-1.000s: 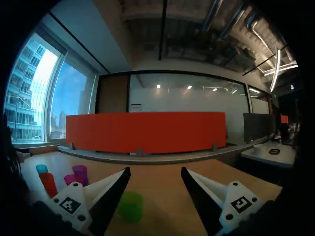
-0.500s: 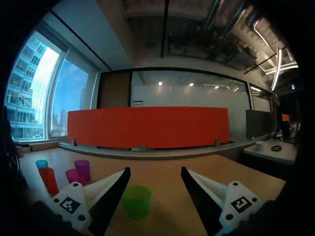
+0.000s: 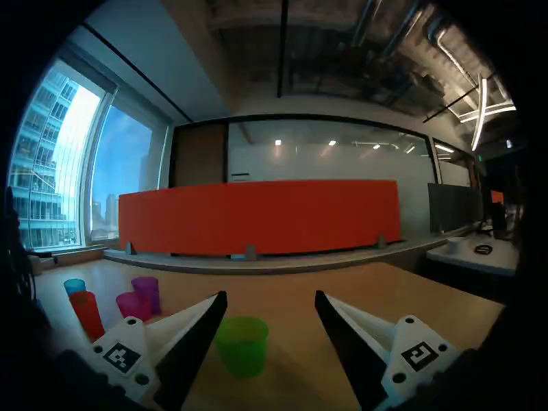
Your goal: Pour water
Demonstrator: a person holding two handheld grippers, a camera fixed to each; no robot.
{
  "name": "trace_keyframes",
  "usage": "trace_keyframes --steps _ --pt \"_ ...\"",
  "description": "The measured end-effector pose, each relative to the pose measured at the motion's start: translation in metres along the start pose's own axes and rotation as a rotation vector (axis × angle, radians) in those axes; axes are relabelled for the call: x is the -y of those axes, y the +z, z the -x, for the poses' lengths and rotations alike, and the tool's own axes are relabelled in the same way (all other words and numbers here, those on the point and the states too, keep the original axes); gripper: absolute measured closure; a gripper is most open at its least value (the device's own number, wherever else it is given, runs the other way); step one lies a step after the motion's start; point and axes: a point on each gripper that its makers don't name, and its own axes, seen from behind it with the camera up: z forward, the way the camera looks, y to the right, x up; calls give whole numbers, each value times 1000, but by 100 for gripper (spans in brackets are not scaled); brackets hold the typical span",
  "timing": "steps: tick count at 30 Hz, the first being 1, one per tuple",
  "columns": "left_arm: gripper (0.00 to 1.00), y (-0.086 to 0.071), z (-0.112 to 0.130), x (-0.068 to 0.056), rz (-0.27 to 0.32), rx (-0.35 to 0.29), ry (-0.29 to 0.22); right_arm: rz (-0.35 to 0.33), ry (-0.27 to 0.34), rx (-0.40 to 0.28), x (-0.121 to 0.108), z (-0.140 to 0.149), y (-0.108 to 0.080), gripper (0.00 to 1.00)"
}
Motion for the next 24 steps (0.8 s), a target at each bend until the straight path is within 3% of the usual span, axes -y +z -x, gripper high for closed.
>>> trace_keyframes --steps 24 --pt "13 0 0 0 0 0 0 24 -36 45 0 14 5 1"
